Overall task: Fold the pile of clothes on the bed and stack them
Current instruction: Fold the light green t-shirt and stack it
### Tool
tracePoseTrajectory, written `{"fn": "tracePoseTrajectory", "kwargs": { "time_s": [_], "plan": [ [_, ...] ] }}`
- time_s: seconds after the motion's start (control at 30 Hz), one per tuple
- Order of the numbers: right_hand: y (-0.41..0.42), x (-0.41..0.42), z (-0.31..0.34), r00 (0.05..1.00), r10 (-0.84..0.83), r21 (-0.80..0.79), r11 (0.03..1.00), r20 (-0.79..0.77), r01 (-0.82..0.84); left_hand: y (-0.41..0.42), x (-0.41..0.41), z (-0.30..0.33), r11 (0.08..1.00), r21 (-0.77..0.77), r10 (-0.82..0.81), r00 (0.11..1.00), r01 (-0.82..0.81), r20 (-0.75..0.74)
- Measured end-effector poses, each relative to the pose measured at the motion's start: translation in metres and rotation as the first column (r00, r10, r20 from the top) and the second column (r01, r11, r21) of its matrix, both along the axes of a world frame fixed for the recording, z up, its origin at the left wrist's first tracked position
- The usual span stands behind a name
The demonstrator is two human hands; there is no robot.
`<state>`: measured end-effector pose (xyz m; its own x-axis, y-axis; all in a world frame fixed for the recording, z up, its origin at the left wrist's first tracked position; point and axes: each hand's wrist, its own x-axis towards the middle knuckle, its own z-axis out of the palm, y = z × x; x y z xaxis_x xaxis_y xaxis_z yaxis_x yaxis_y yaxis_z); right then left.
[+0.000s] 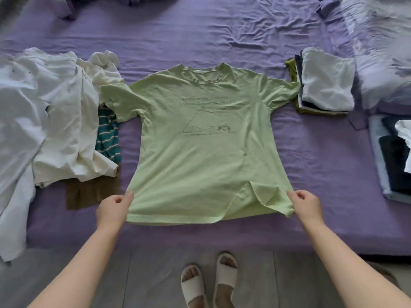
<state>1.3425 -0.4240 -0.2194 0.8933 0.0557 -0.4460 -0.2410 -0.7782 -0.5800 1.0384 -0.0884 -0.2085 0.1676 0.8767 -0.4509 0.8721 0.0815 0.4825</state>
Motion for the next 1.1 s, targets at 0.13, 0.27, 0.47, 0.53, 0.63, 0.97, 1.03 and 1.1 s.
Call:
{"fn": "tracePoseTrajectory", "kwargs": {
  "time_s": [0.13, 0.27, 0.47, 0.53, 0.63, 0.97, 1.03, 1.1],
  "plan": [
    [-0.007, -0.015, -0.020, 0.994, 0.066, -0.119, 0.991, 0.089, -0.055, -0.009, -0.002, -0.019, 0.993, 0.070, -0.074, 0.975, 0.091, -0.211],
    [0.012, -0.040, -0.033, 0.977, 0.212, -0.012, 0.977, 0.011, -0.212, -0.041, 0.032, -0.033, 0.952, 0.122, -0.276, 0.960, 0.280, -0.051],
    [0.024, -0.056, -0.057, 0.999, -0.054, 0.016, 0.998, -0.003, 0.054, -0.112, 0.102, -0.050, 0.814, 0.004, -0.569, 0.798, 0.580, 0.198],
    [0.020, -0.057, -0.060, 0.998, -0.058, -0.008, 0.998, 0.007, 0.058, -0.135, 0.125, -0.053, 0.787, -0.045, -0.586, 0.768, 0.615, 0.257],
    [0.014, -0.060, -0.065, 0.989, 0.131, -0.177, 0.977, 0.070, -0.117, -0.168, 0.161, -0.059, 0.703, -0.062, -0.673, 0.692, 0.708, 0.261],
    [-0.028, -0.025, -0.062, 0.989, 0.096, 0.176, 0.982, -0.111, -0.075, -0.162, 0.168, -0.067, 0.772, -0.343, -0.378, 0.820, 0.535, 0.429],
    [-0.050, -0.020, -0.058, 0.985, -0.116, 0.327, 0.933, -0.129, 0.153, -0.158, 0.161, -0.062, 0.733, -0.336, -0.407, 0.777, 0.592, 0.481],
    [-0.076, -0.015, -0.058, 0.953, -0.290, 0.329, 0.894, -0.089, 0.303, -0.168, 0.162, -0.060, 0.664, -0.296, -0.540, 0.714, 0.687, 0.446]
  ]
}}
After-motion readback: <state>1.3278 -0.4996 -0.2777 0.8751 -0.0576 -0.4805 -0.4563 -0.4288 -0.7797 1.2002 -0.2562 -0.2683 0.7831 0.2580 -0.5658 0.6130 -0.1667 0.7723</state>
